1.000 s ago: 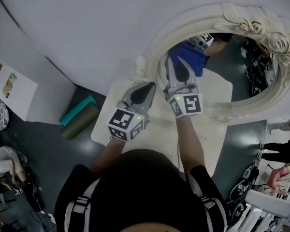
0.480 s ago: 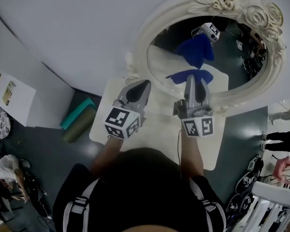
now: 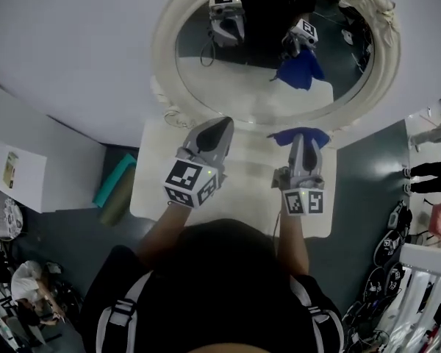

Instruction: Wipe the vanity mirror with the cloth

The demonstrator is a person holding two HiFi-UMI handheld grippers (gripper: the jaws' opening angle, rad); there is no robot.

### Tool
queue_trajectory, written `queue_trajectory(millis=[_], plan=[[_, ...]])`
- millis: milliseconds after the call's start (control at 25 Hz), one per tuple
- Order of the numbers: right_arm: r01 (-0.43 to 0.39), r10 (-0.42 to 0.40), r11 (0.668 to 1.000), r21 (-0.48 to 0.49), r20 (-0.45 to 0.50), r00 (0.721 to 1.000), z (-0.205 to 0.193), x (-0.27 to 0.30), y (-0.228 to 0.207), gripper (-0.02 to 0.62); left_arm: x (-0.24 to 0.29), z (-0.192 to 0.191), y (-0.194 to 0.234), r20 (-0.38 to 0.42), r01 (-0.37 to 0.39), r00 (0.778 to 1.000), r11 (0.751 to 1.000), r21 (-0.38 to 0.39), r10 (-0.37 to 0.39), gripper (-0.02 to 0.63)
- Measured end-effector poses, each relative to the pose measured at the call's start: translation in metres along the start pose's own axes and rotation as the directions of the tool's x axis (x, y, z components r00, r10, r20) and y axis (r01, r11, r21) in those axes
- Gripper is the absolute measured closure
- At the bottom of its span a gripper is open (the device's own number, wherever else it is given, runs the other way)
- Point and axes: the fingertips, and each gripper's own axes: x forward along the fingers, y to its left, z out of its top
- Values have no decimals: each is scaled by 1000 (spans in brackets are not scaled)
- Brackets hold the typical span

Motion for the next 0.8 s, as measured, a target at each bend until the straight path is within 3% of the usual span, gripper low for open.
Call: queue_trajectory(millis=[400, 800], plan=[[30, -28, 999, 24, -91, 995, -64, -4, -52, 557, 34, -28, -31, -56, 15, 998, 1000, 13, -15, 600], [67, -60, 996, 66, -101, 993, -100, 22, -91, 557, 48, -38, -19, -113, -21, 993, 999, 26, 24, 600]])
